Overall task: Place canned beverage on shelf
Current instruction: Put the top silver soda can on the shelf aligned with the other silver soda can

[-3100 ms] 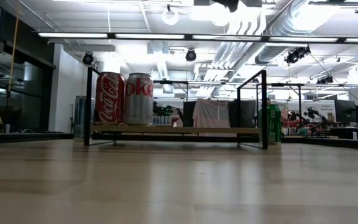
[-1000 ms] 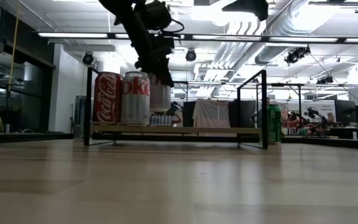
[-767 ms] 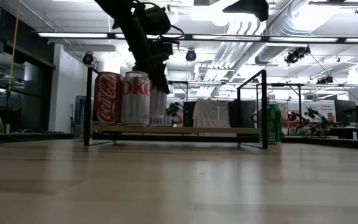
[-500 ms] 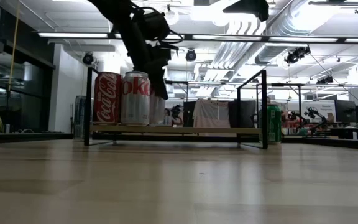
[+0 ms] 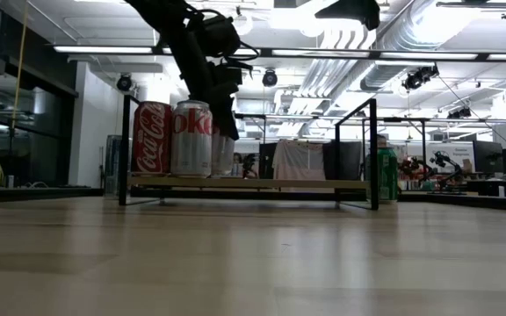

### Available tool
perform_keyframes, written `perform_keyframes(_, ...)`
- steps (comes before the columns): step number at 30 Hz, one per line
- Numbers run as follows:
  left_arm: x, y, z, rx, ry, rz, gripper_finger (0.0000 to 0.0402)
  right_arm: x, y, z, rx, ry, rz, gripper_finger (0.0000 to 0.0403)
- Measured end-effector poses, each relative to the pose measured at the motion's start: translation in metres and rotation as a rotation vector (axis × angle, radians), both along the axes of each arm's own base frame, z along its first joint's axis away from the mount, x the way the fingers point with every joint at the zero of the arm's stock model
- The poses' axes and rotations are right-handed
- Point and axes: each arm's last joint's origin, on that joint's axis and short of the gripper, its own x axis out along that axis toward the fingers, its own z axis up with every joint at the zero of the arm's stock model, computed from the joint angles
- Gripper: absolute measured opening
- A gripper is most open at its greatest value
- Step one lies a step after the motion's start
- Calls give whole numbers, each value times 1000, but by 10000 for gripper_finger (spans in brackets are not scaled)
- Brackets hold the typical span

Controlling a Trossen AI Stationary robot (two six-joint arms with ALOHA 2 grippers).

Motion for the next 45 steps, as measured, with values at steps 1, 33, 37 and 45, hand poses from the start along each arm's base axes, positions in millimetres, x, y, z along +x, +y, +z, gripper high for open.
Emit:
perform_keyframes(1,0,0,0,0,0,0,237,0,0,0,0,0,0,334)
perform_keyframes(33,11,5,47,53,-138,19,296,0,0,1,3,-9,0,334)
perform_keyframes(37,14,5,80,85,-204,15,296,0,0,1,2,-8,-1,334)
perform_keyframes(45,-9,-15,128,23,-309,-98,296,2,-5,-2,-44,7,-101,334)
